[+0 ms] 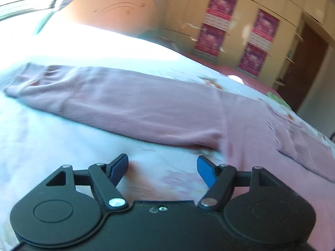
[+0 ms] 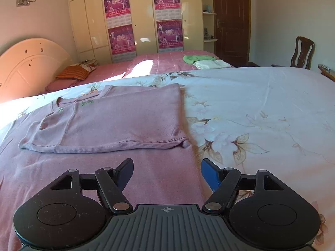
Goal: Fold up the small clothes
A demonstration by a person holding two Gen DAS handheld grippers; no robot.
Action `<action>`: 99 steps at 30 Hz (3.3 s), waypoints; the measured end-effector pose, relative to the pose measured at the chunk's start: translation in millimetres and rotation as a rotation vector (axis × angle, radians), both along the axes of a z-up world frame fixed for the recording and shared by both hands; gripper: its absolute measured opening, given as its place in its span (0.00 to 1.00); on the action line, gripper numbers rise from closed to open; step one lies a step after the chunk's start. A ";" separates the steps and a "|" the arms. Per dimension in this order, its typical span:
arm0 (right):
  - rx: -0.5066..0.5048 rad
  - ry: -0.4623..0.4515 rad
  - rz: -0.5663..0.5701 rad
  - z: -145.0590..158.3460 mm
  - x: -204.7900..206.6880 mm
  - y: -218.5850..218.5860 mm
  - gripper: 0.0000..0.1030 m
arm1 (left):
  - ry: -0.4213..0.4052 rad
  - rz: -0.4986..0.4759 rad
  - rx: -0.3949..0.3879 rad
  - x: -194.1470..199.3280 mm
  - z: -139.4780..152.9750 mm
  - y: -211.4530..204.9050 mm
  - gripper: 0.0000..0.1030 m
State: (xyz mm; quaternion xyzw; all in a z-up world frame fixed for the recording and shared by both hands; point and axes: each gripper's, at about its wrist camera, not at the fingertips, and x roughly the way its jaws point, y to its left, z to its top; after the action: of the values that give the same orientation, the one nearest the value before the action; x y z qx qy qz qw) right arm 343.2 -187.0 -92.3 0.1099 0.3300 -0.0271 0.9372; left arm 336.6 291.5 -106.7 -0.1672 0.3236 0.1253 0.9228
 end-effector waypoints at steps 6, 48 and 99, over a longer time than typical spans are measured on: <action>0.014 0.006 0.046 7.7 17.2 46.6 0.69 | -0.126 0.276 -0.281 -27.5 -2.6 122.7 0.67; 0.157 -0.058 0.018 26.4 53.7 35.9 0.69 | -0.271 -0.437 -0.222 149.2 49.5 -186.2 0.11; 0.202 -0.027 0.135 -8.6 93.0 73.6 0.05 | -0.005 -0.312 0.087 75.0 -4.0 -83.9 0.20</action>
State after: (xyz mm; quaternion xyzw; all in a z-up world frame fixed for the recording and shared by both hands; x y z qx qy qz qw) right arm 436.3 -113.4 -100.9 0.1814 0.3251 0.0710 0.9254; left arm 411.6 207.6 -110.7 -0.0748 0.3376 -0.0062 0.9383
